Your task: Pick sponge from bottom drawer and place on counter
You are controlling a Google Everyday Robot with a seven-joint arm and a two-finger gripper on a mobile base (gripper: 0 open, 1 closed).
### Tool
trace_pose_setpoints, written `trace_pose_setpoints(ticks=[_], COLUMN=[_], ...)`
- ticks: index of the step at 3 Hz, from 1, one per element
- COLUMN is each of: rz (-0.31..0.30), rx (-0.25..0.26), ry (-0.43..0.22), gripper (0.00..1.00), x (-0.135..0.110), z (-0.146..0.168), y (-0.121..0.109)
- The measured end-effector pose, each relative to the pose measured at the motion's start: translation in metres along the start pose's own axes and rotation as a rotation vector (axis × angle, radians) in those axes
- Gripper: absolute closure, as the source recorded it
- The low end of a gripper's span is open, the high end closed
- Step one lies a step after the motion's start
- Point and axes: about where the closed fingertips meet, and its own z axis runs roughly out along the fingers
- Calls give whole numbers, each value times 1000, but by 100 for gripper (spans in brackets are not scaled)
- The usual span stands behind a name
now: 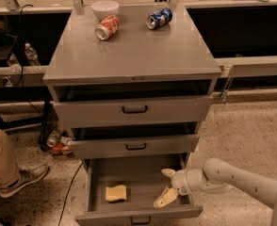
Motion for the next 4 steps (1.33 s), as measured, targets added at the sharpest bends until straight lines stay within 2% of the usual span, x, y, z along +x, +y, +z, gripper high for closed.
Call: trace_pose_setpoints(ticks=[1,3,4], rz=[-12,-135,-204], rx=[-8,-6,-18], ry=[-8,-54,-80], gripper=[0,0,0], x=[-1,-2,-8], z=[6,61,100], y=[-1,-34,-52])
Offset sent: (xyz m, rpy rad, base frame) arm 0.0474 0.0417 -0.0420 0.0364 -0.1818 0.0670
